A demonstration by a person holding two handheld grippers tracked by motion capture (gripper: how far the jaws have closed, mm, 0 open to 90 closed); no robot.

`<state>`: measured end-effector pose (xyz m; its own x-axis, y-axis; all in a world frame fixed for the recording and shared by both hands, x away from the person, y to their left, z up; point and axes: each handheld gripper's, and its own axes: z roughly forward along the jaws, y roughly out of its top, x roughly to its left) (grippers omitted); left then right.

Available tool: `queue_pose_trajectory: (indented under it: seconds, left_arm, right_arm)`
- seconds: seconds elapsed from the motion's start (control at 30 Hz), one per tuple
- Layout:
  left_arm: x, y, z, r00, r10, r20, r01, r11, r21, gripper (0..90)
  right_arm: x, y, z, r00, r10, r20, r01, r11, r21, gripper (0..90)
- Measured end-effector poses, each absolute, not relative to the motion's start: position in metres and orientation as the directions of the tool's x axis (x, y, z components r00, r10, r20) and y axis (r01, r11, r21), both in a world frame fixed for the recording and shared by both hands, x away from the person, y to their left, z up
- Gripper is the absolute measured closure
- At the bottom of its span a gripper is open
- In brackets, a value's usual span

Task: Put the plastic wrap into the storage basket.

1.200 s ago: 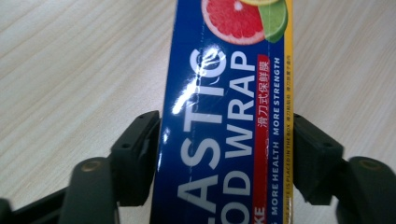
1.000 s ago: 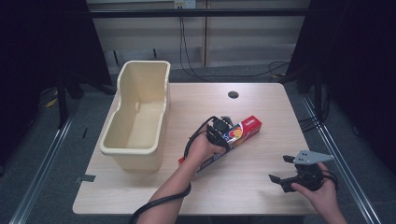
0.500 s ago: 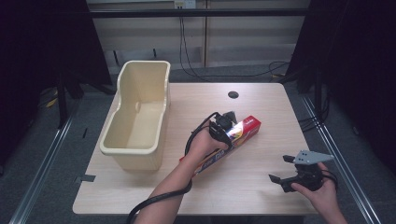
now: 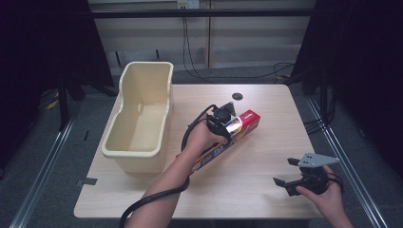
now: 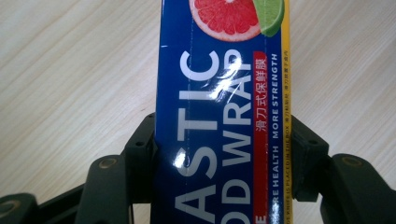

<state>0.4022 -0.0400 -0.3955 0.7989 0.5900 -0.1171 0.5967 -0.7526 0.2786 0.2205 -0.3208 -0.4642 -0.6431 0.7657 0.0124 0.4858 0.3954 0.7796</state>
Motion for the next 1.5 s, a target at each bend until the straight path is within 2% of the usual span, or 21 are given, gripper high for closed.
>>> queue_pose_trajectory:
  seconds: [0.53,0.73,1.5]
  left_arm:
    - [0.408,-0.024,-0.365,0.778,0.616,-0.12,0.624,-0.737,0.259,41.0]
    - [0.41,-0.016,-0.352,0.762,0.637,-0.121,0.641,-0.714,0.282,41.0]
    - [0.417,0.015,-0.298,0.703,0.702,-0.112,0.7,-0.657,0.28,40.9]
  right_arm:
    - [0.221,-0.32,-0.465,-0.643,0.766,0.016,0.487,0.392,0.78,7.6]
    - [0.221,-0.32,-0.464,-0.648,0.761,0.018,0.484,0.393,0.781,7.5]
    - [0.221,-0.32,-0.465,-0.641,0.767,0.008,0.484,0.397,0.78,7.5]
